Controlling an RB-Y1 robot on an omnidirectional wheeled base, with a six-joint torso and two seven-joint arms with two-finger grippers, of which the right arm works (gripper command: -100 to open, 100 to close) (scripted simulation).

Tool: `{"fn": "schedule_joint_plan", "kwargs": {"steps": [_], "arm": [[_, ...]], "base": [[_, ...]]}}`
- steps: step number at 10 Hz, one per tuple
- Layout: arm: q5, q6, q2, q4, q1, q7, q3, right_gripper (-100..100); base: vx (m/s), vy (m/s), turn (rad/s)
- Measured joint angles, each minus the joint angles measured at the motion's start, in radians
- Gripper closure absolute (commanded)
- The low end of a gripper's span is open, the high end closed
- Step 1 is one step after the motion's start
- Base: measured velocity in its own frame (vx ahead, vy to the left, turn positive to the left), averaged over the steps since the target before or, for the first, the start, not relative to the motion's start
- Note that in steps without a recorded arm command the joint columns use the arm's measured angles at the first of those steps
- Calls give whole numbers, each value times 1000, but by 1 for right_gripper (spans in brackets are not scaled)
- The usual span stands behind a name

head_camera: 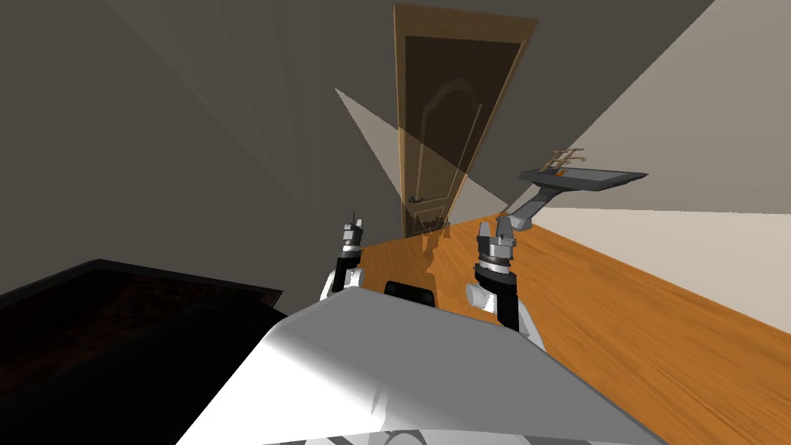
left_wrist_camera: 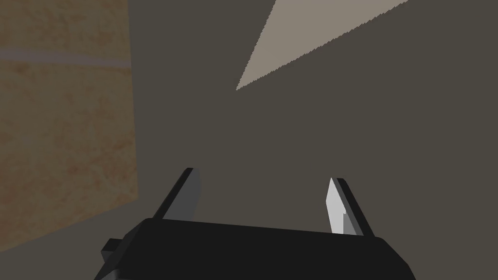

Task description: Pull the door open

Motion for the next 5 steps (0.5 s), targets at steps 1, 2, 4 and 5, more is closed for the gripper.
{"fn": "schedule_joint_plan", "kwargs": {"steps": [1, 2, 4, 5], "arm": [[-4, -2, -5, 32, -16, -1, -3, -100], [-9, -4, -10, 63, -32, -2, -6, -100], [-16, -6, -17, 113, -47, -2, -4, -100], [-24, -4, -26, 146, -67, -5, -10, -100]], "base": [[78, -7, 143], [95, -12, 150], [100, -23, 147], [96, -13, 139]]}}
